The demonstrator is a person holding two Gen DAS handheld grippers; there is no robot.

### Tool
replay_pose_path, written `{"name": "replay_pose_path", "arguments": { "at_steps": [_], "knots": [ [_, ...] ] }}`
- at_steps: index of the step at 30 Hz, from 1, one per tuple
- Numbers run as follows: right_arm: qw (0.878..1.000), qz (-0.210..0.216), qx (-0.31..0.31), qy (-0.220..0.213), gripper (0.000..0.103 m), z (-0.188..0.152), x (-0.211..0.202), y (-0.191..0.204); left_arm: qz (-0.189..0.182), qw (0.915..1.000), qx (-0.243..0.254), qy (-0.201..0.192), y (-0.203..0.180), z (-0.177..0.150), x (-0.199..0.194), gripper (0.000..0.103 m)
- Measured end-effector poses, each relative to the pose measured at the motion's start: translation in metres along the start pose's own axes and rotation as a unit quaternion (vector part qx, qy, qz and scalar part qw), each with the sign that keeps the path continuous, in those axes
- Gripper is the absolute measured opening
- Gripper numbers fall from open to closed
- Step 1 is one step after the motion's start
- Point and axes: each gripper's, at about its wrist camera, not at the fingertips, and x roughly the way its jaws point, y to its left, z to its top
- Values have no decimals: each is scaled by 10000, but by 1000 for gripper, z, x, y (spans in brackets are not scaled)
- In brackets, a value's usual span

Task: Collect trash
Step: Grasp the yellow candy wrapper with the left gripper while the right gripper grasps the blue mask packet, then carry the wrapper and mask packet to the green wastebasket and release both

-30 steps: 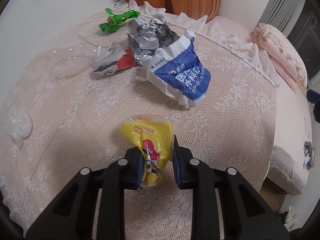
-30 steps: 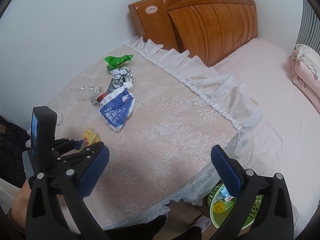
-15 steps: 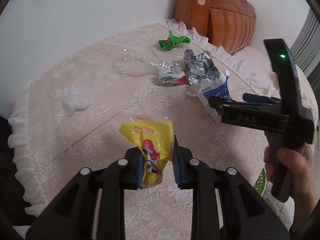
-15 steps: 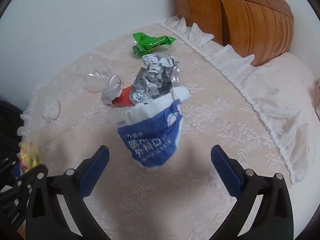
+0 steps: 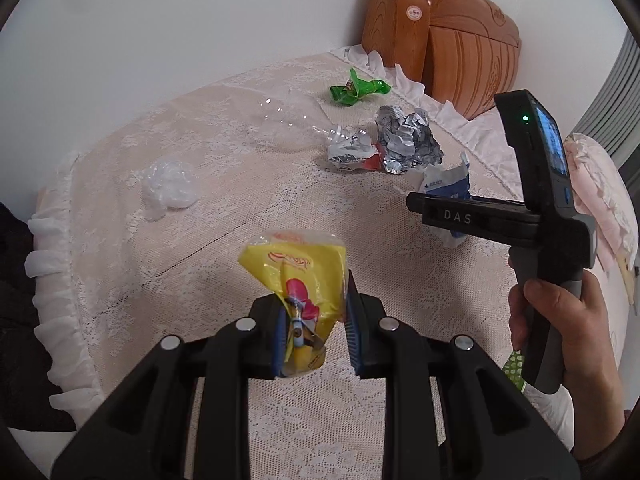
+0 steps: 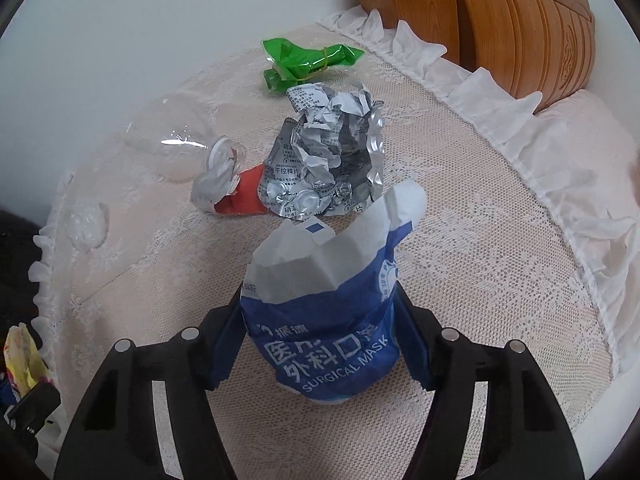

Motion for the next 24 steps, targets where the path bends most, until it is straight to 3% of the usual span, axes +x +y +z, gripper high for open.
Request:
{"name": "replay_pose_path", "arguments": {
  "at_steps": [10,24],
  "knots": [
    [9981,364,-120,-480,67,-43,-98,-28,-222,9992,302,-146,-65,-4,-23,24],
    [9934,-223,563,-971,68,-131,-216,-150,-826,9891,1210,-160,-224,-33,-46,24]
  ]
}}
